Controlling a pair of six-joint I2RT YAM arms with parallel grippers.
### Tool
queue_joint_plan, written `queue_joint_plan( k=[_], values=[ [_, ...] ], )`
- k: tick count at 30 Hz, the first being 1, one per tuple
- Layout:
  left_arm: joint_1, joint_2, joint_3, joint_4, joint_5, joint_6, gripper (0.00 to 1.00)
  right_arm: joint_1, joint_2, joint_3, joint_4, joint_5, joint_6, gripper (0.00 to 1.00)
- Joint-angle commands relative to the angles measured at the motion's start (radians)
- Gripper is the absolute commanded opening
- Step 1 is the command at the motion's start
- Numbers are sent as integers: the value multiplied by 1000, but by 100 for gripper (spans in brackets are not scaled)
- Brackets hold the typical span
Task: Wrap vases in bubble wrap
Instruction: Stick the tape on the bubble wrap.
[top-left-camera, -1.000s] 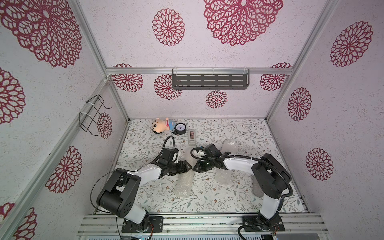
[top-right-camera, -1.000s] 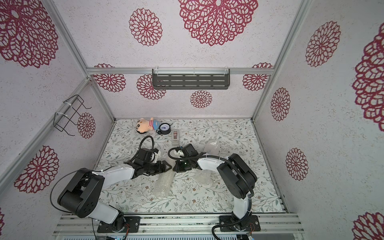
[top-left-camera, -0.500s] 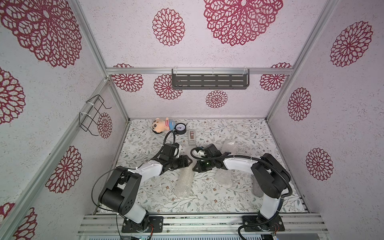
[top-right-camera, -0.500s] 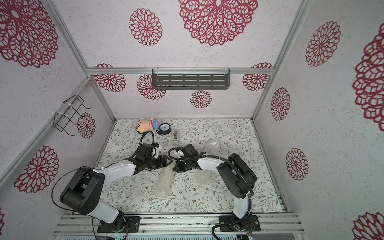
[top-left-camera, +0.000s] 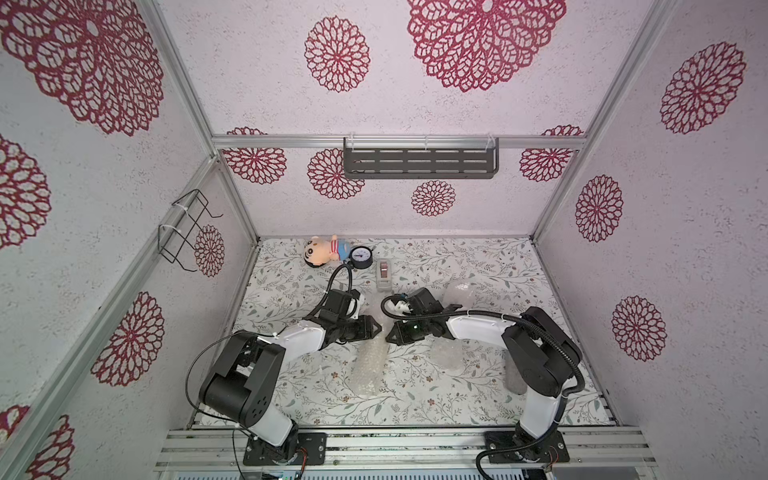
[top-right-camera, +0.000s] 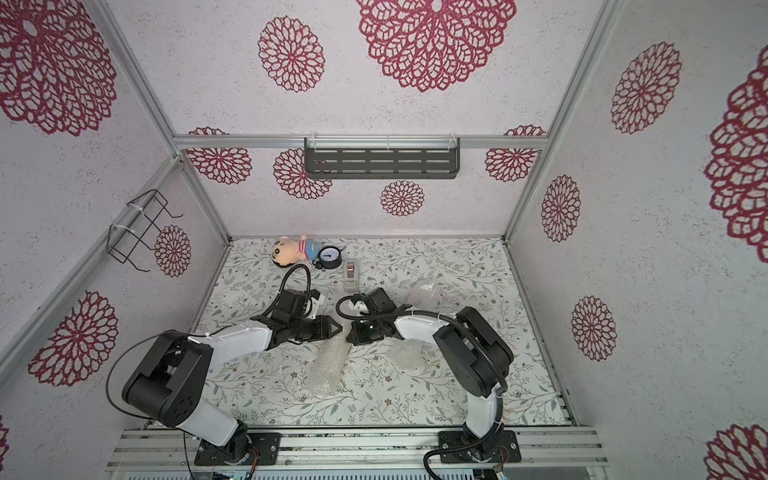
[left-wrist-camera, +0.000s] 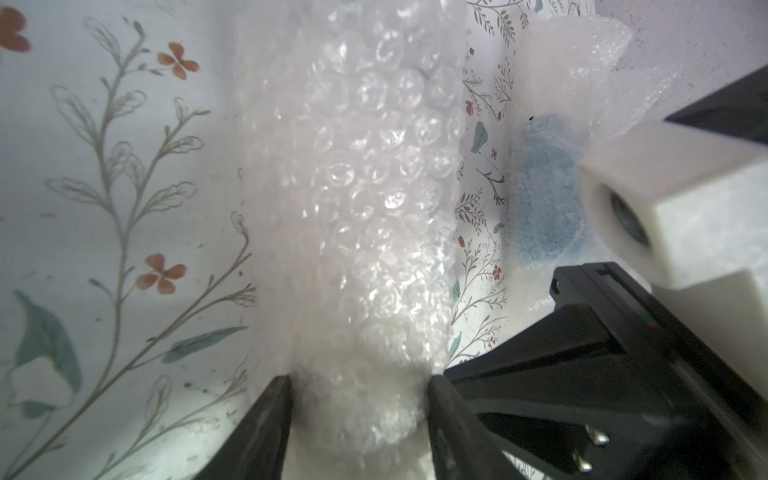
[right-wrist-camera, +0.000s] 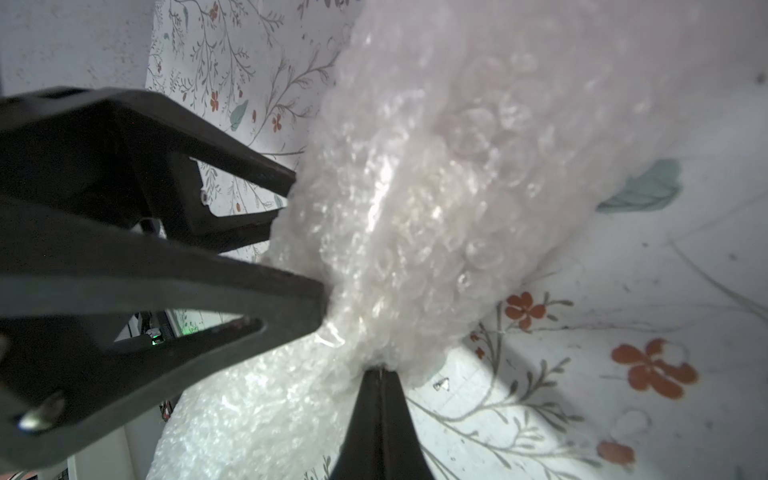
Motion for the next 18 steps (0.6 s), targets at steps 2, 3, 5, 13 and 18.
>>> queue_joint_plan(
  k=[2, 3, 5, 13, 18],
  values=[
    [4, 15, -22, -34, -5, 31, 47, 4, -27, 13, -12, 18, -28, 0],
    [3, 14, -22, -41, -10, 34, 46, 4, -30, 14, -16, 22, -29, 0],
    [4, 12, -17, -51, -15, 42, 46, 5, -40, 18, -25, 25, -30, 0],
    [4, 2, -24, -39, -14, 36, 48, 20, -29, 35, 18, 3, 0, 0],
    [4, -1, -19, -38, -22, 34, 49, 21, -4, 40, 5, 27, -24, 0]
  ],
)
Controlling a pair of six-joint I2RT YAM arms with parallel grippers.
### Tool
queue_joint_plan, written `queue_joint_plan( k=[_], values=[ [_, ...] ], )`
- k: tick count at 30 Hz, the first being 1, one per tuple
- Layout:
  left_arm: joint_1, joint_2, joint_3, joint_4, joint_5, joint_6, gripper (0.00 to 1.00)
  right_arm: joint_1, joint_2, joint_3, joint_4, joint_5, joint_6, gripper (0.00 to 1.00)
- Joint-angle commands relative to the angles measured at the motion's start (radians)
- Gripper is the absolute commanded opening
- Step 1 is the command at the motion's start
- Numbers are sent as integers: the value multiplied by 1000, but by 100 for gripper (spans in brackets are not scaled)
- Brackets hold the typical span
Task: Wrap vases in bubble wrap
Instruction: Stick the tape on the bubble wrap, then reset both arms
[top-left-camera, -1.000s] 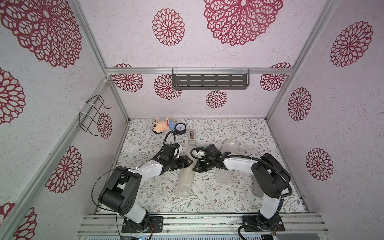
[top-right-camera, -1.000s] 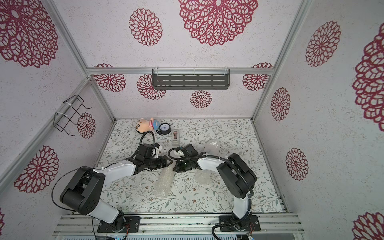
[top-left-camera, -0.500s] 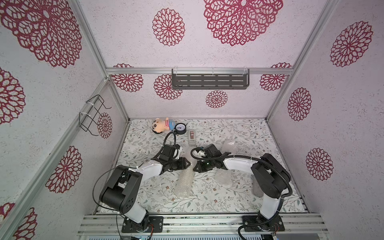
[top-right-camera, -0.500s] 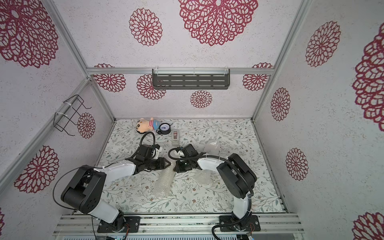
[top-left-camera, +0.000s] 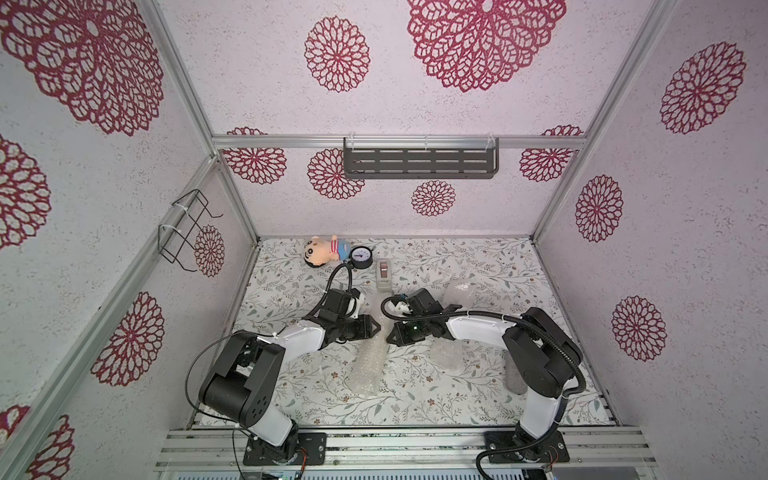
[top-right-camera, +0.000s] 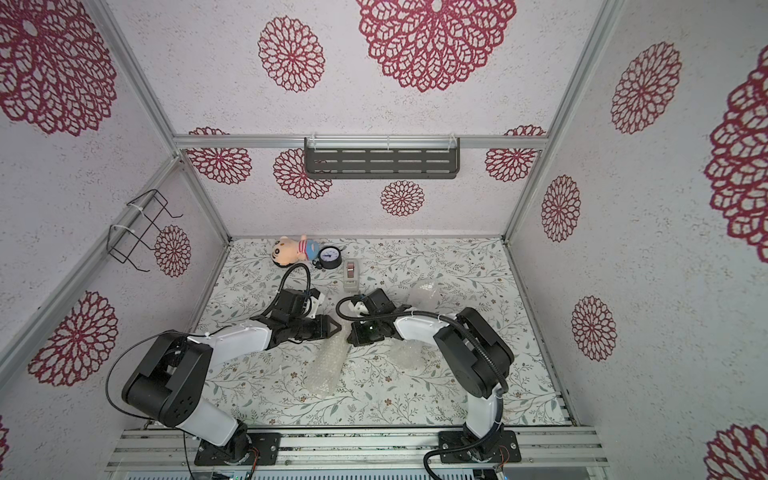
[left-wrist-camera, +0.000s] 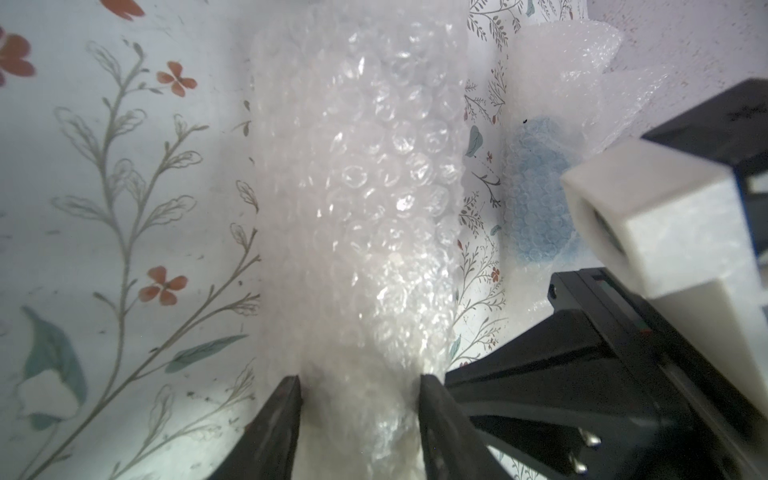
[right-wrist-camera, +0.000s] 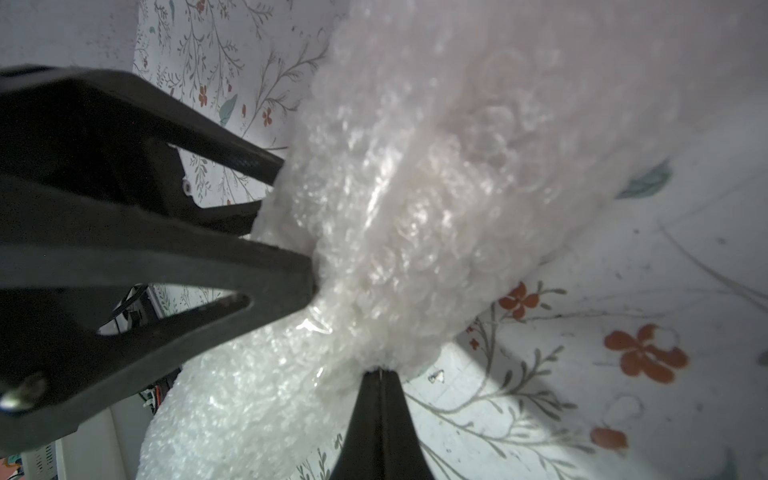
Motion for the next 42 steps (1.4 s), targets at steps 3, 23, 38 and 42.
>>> queue_joint_plan(
  k=[3, 23, 38, 42],
  values=[
    [1, -7, -16, -39, -22, 16, 51, 12, -25, 46, 6, 16, -29, 0],
    [138, -341, 102, -235, -362, -17, 97, -235, -555, -20, -140, 650, -78, 71],
    [490, -386, -143, 162, -968, 192, 97, -642, -670, -615, 494, 1105, -268, 99],
    [497, -351, -240, 382, -920, 277, 97, -642, -565, -658, 663, 1006, -325, 99]
  ],
)
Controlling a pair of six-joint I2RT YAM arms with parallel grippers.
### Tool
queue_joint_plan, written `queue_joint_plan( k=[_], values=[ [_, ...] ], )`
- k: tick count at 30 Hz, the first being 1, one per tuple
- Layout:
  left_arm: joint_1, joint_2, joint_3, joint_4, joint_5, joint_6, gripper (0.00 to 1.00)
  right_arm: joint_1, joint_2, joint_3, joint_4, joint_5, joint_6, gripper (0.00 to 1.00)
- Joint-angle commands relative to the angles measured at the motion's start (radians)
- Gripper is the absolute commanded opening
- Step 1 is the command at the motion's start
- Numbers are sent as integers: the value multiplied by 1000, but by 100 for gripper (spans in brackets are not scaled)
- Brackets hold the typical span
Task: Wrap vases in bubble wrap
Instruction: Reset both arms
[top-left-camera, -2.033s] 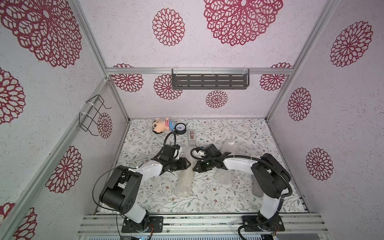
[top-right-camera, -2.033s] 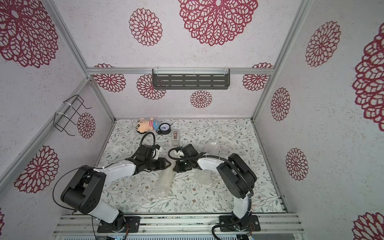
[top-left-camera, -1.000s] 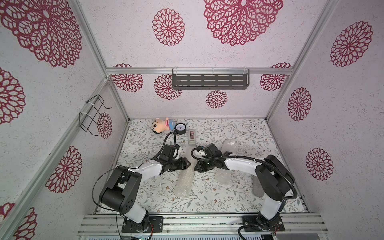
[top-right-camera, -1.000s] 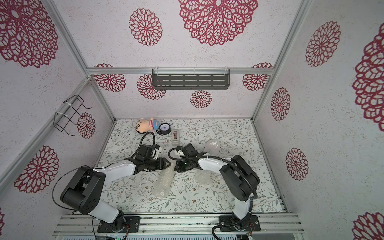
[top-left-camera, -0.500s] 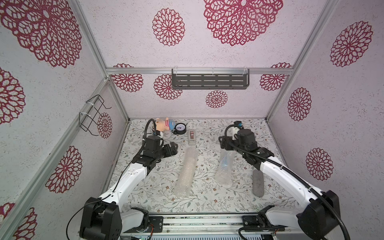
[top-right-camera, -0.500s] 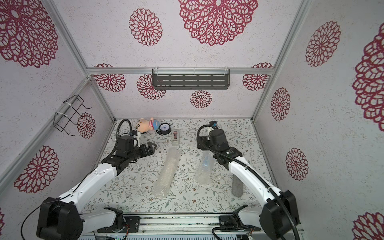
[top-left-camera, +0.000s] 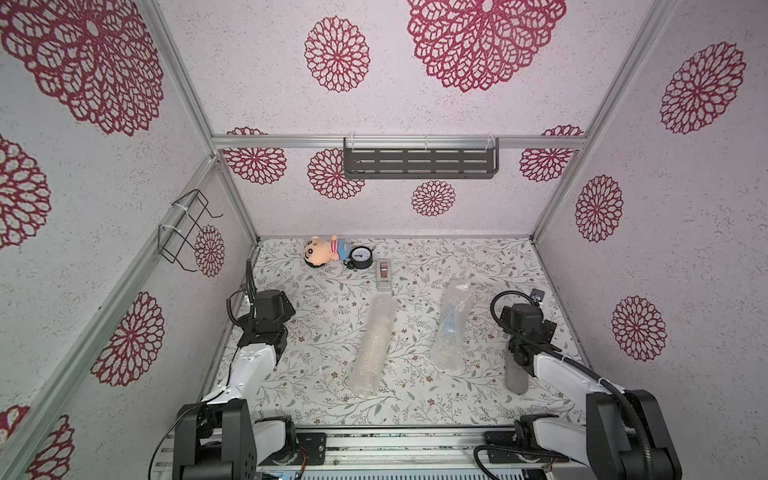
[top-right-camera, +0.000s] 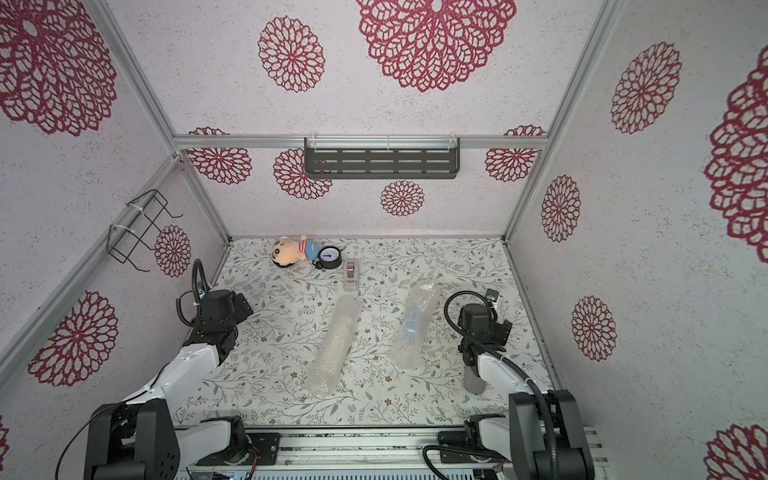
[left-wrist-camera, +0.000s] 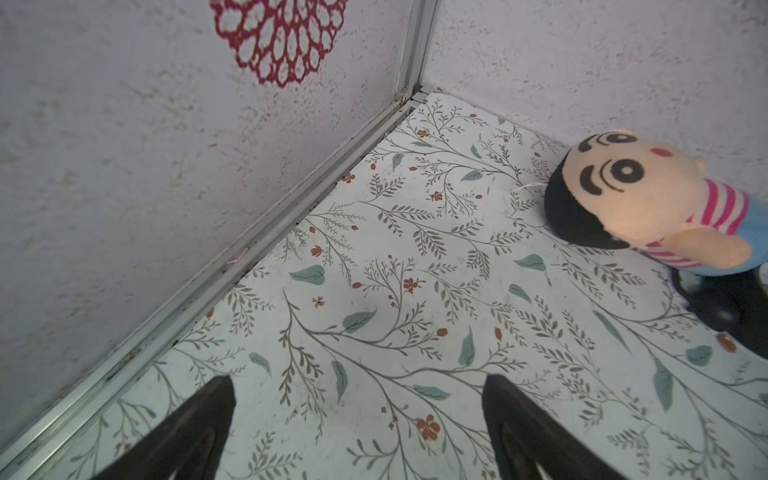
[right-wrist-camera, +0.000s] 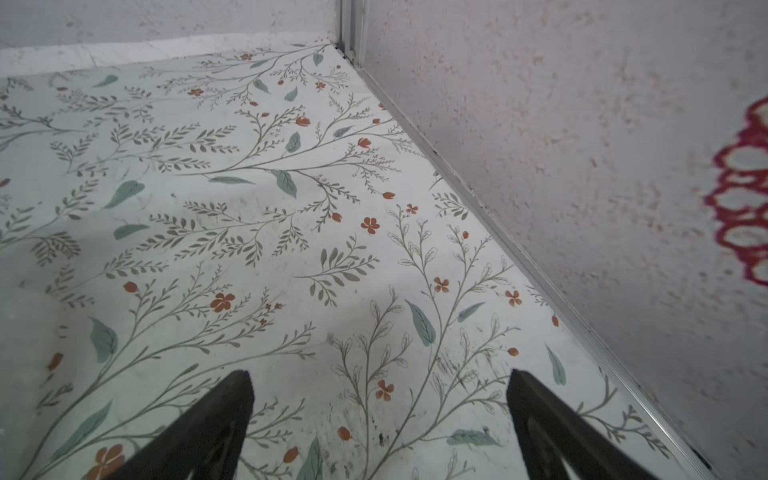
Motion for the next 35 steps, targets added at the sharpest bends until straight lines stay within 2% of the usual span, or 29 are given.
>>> queue_joint_plan(
  k=[1, 3, 6, 8, 10, 13, 16, 17, 19, 20, 22, 35],
  values=[
    [8, 27, -66, 308, -9, 113, 97, 0, 51, -10, 288, -67, -89, 99],
    [32, 37, -136, 456, 59, 129, 97, 0, 104, -26, 380, -154, -116, 99],
    [85, 52, -215, 627, 133, 109, 97, 0, 183, -17, 448, -216, -145, 99],
    [115, 80, -216, 681, 220, 114, 97, 1, 215, 22, 419, -249, -198, 99],
    [115, 130, -187, 695, 268, 144, 97, 0, 231, -4, 526, -308, -274, 99],
    [114, 201, -241, 866, 367, 180, 97, -77, 253, -45, 613, -442, -231, 99],
    [112, 352, -271, 1107, 424, 219, 97, -123, 270, -136, 786, -517, -206, 99],
    [111, 351, -262, 1078, 411, 215, 97, -118, 300, -164, 874, -537, -217, 99],
    [110, 303, -170, 816, 325, 165, 97, -114, 290, -145, 817, -497, -215, 99],
    [92, 306, -126, 744, 287, 171, 97, -115, 295, -138, 817, -470, -194, 99],
    [27, 336, -123, 800, 154, 233, 97, -115, 295, -143, 824, -465, -198, 99],
    [22, 332, -119, 781, 159, 240, 97, -109, 290, -142, 816, -458, -203, 99]
  ],
)
